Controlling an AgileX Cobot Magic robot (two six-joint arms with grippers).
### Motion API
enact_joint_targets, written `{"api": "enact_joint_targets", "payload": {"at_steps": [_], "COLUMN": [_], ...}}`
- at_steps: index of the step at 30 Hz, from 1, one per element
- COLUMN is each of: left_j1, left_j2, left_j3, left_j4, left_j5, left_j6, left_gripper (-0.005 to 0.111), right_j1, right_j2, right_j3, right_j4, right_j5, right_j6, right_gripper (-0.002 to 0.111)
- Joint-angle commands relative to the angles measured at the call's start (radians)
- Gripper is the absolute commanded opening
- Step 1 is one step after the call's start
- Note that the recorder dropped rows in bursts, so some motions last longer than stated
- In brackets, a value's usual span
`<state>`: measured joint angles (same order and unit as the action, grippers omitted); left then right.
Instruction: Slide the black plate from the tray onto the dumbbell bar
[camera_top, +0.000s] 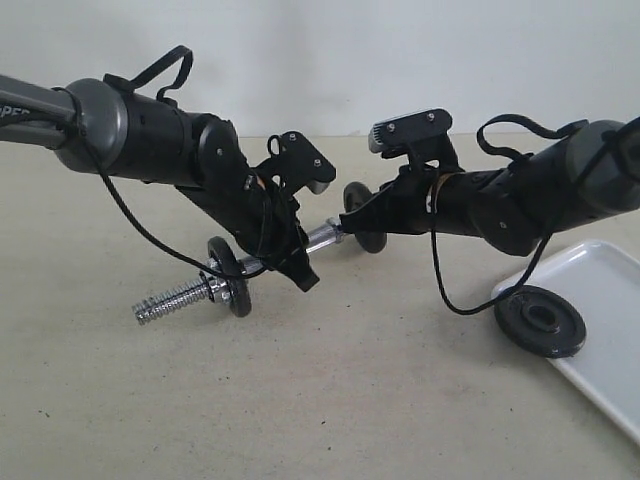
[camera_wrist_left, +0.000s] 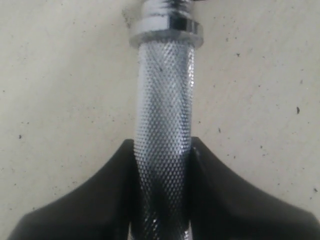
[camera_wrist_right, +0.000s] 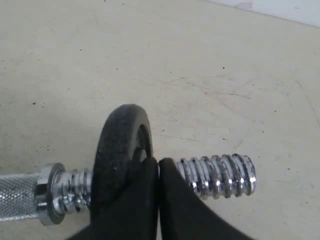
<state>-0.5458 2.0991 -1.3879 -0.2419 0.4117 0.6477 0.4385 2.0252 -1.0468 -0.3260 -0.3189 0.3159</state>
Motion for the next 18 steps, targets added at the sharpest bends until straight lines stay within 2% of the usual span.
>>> {"api": "enact_joint_targets", "payload": {"at_steps": [1, 18], "left_j1": [-0.023, -0.023], "left_j2": [-0.069, -0.105], "left_j3": [-0.053, -0.053], "left_j4": [-0.091, -0.12], "left_j5": [-0.25, -0.272], "left_j6": [-0.003, -0.003], "left_gripper": [0.004, 0.004], "right_j1": [0.096, 0.113], "right_j2": [0.001, 0.001], "right_j3": [-0.003, -0.001], "right_j4": [-0.048, -0.112], "right_j5": [-0.054, -0.037], "right_j6": [0.017, 0.015], "right_gripper": [0.001, 0.001]}}
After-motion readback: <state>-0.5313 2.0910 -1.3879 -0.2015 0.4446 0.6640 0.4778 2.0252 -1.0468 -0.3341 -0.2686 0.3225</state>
